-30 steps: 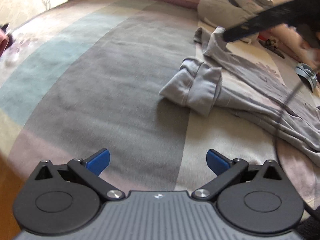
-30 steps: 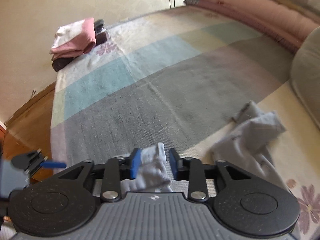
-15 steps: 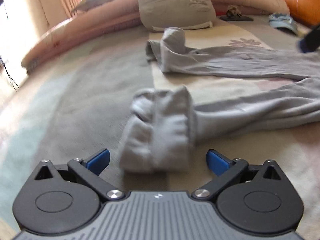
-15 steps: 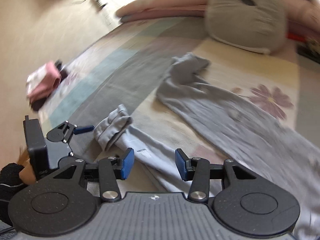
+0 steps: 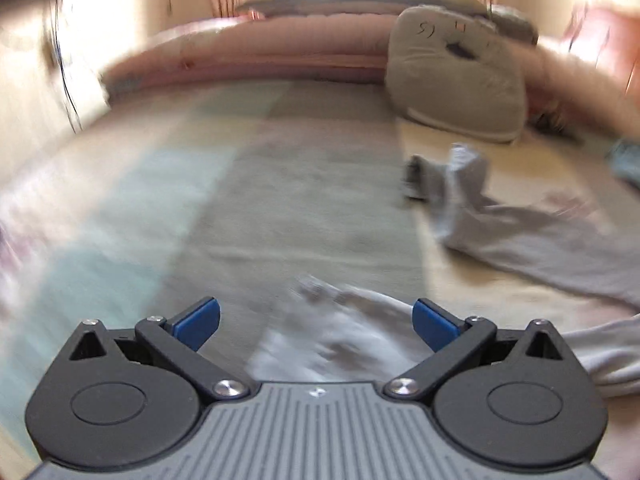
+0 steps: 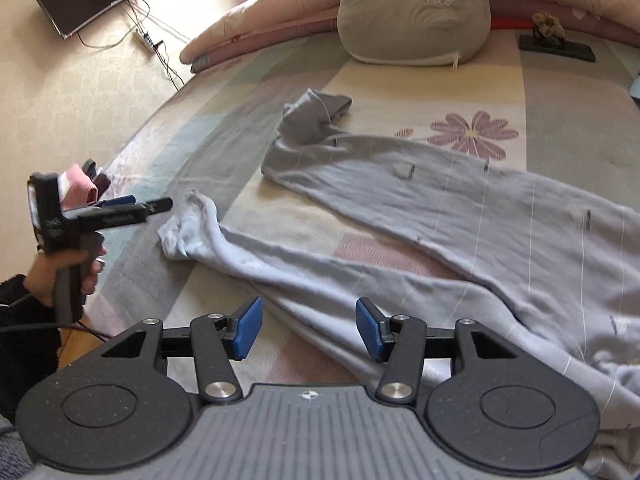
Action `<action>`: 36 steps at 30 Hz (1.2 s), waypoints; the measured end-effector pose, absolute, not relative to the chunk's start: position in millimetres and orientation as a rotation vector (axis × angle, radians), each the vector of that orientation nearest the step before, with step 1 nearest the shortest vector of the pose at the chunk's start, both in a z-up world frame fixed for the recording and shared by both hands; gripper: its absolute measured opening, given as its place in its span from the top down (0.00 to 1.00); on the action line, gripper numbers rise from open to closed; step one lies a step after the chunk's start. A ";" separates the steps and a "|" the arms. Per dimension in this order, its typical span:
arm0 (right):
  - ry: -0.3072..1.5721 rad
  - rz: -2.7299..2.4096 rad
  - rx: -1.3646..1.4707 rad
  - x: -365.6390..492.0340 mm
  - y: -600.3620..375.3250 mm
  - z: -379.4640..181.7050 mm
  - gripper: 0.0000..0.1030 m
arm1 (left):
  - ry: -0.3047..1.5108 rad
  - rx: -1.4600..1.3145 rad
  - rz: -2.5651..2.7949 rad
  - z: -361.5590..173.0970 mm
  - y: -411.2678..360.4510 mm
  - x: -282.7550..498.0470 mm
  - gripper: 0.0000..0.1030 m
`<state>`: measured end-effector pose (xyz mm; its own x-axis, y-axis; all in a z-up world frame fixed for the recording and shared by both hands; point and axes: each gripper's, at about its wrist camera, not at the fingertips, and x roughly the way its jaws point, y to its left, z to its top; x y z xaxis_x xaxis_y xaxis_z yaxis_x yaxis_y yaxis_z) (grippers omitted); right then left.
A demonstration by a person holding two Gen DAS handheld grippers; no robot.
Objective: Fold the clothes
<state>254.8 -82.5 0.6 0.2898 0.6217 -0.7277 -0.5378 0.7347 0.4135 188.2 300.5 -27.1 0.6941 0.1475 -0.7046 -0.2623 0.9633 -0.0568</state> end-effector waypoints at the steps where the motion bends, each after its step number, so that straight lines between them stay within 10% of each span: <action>1: 1.023 0.778 0.098 253.8 -83.1 -2.0 0.44 | 0.780 -0.213 0.219 -30.4 301.2 182.1 0.01; 22: 1.094 0.842 0.153 252.7 -91.3 -28.9 0.43 | 0.538 -1.032 0.094 -103.8 363.1 165.7 0.04; 30: 1.106 0.800 0.212 247.9 -108.8 -36.2 0.39 | 0.561 -1.076 0.111 -109.7 379.9 171.2 0.34; 36: 1.104 0.807 0.200 244.2 -106.2 -37.3 0.39 | 0.614 -1.010 0.054 -107.9 366.3 185.5 0.34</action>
